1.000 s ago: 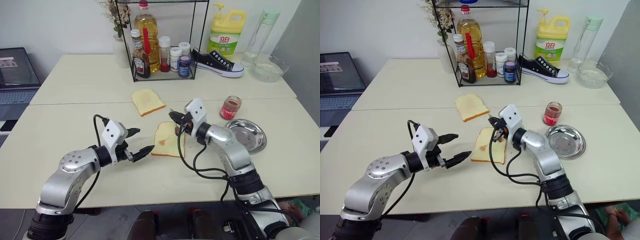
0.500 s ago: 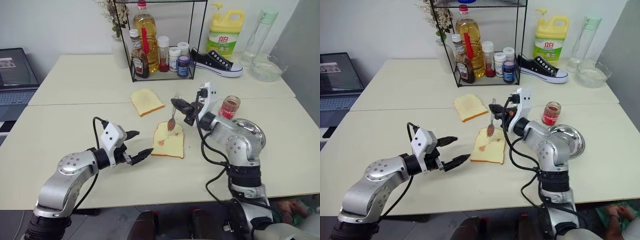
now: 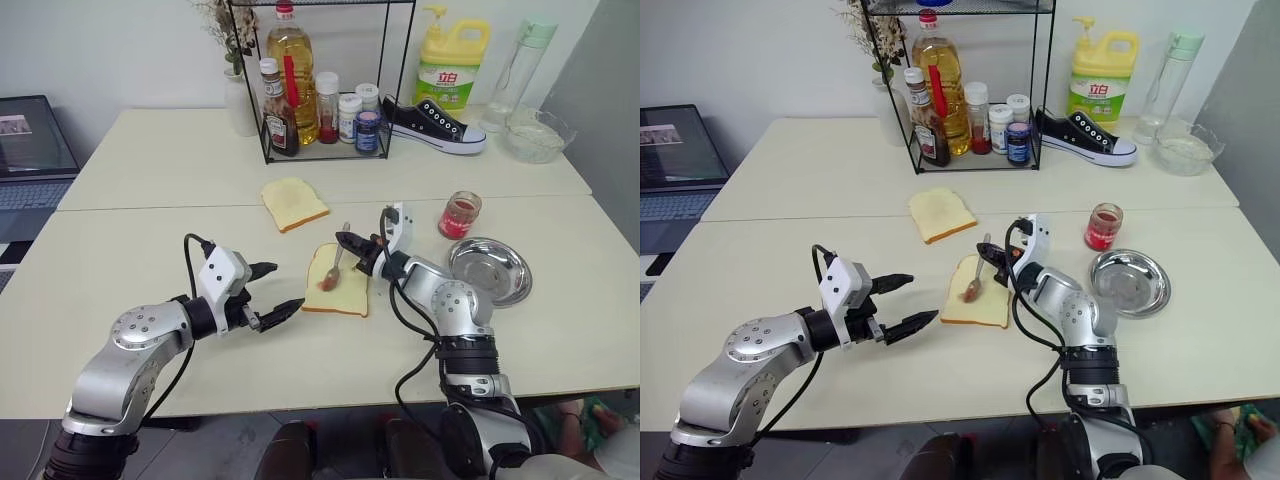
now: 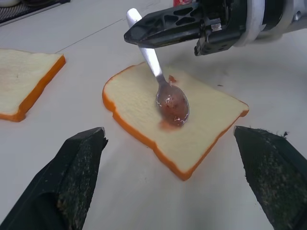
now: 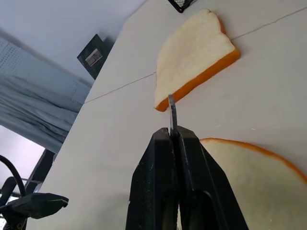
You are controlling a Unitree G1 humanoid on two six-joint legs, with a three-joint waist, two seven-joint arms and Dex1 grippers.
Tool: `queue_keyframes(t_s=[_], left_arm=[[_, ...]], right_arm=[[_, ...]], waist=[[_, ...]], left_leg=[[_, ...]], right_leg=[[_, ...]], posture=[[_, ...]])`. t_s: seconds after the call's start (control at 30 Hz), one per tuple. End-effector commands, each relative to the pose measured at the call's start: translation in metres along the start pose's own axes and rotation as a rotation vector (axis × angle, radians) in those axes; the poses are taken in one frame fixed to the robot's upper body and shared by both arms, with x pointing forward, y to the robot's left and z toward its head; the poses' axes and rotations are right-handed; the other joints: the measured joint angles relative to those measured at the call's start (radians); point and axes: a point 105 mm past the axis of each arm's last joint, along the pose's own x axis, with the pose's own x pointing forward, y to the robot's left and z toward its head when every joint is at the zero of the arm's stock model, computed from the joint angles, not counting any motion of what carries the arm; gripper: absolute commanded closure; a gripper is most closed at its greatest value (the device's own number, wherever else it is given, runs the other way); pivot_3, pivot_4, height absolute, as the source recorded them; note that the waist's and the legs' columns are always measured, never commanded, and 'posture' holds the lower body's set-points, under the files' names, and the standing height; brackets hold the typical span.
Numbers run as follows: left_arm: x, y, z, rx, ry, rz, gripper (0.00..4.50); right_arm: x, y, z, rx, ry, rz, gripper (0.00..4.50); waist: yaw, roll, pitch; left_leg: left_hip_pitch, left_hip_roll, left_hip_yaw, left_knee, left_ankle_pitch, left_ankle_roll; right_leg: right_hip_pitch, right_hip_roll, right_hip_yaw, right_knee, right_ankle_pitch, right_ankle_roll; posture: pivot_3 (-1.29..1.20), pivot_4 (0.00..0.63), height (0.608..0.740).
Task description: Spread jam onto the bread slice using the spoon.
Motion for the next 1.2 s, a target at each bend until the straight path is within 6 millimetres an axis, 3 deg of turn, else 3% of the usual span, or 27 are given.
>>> queue_keyframes(t_s=[0.03, 0.4, 0.9, 1.1, 1.2], left_arm=[[-0.004, 0.002, 0.009, 0.034, -0.024, 0.008, 0.0], [-0.002, 0.002, 0.01, 0.036, -0.028, 0.005, 0.0], [0.005, 0.004, 0.012, 0.04, -0.037, -0.016, 0.0], [0.005, 0.005, 0.013, 0.042, -0.037, -0.02, 0.0], [0.006, 0.004, 0.014, 0.043, -0.038, -0.025, 0.0]], right_arm=[[0.005, 0.016, 0.012, 0.047, -0.053, 0.066, 4.48], [0.006, 0.0, 0.005, -0.003, -0.033, 0.022, 4.48], [-0.03, -0.017, 0.046, -0.149, -0.085, -0.033, 4.48], [-0.036, -0.01, 0.07, -0.009, -0.179, -0.012, 4.48], [-0.037, -0.023, 0.074, 0.065, -0.207, -0.052, 4.48]], waist=[[0.0, 0.0, 0.0], [0.0, 0.0, 0.0], [0.001, 0.0, 0.0], [0.001, 0.0, 0.0], [0.001, 0.0, 0.0]], left_leg=[[0.0, 0.0, 0.0, 0.0, 0.0, 0.0], [0.0, 0.0, 0.0, 0.0, 0.0, 0.0], [0.0, 0.0, 0.001, 0.0, 0.0, 0.0], [0.0, 0.0, 0.001, 0.0, 0.0, 0.0], [0.0, 0.0, 0.0, 0.0, 0.0, 0.0]], right_leg=[[0.0, 0.0, 0.0, 0.0, 0.0, 0.0], [0.0, 0.0, 0.0, 0.0, 0.0, 0.0], [0.0, 0.0, 0.0, 0.0, 0.0, 0.0], [0.0, 0.0, 0.0, 0.0, 0.0, 0.0], [0.0, 0.0, 0.0, 0.0, 0.0, 0.0]], posture=[[0.0, 0.15, 0.74], [0.0, 0.15, 0.74], [0.0, 0.15, 0.74], [0.0, 0.15, 0.74], [0.0, 0.15, 0.74]])
